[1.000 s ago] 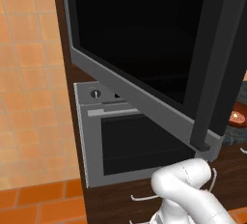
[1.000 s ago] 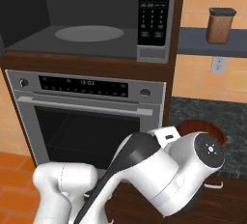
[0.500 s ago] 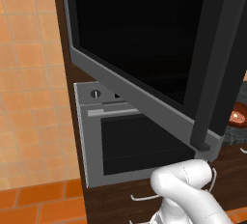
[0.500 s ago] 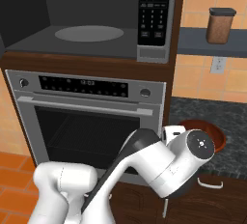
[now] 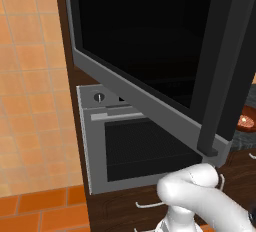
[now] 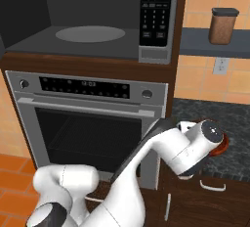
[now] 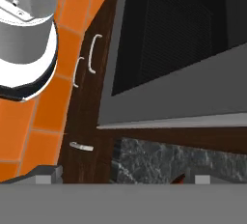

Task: Open the microwave, place the bowl with waffle inside the microwave, then close the microwave door and turn it on.

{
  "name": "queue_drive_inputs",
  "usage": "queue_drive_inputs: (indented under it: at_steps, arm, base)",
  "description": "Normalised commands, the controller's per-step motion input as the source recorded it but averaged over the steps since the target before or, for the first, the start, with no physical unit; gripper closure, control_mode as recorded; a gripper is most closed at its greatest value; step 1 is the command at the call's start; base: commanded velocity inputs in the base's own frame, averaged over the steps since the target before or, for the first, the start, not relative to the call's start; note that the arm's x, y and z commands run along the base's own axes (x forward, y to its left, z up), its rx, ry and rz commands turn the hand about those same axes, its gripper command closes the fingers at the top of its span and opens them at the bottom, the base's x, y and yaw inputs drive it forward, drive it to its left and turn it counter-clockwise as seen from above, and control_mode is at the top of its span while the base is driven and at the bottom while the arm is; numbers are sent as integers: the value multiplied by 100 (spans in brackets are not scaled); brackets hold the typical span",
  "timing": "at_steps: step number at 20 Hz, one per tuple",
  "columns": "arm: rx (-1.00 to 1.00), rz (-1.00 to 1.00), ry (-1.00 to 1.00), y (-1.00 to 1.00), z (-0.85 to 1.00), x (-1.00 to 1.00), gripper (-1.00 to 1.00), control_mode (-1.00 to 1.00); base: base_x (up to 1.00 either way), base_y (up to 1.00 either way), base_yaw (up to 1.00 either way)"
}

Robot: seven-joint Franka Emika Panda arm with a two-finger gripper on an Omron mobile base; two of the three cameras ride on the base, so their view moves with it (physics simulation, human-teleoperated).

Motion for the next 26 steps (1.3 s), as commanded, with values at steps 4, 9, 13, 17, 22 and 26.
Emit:
queue_drive_inputs:
  at_steps: [4, 9, 13, 17, 22, 26]
  arm:
    - [13, 0, 19, -82, -35, 93, -100, -100]
    - [7, 0, 11, -81, -30, 57, -100, -100]
    - [2, 0, 2, -78, -44, 15, -100, -100]
    - [0, -2, 0, -60, -46, 2, -100, -100]
    - [0, -1, 0, -10, -30, 47, -100, -100]
    - [-1, -4, -11, 0, -27, 17, -100, -100]
  base:
    - [0, 0, 0]
    - [0, 0, 0]
    - [0, 0, 0]
    - [0, 0, 0]
    - [0, 0, 0]
    - [0, 0, 0]
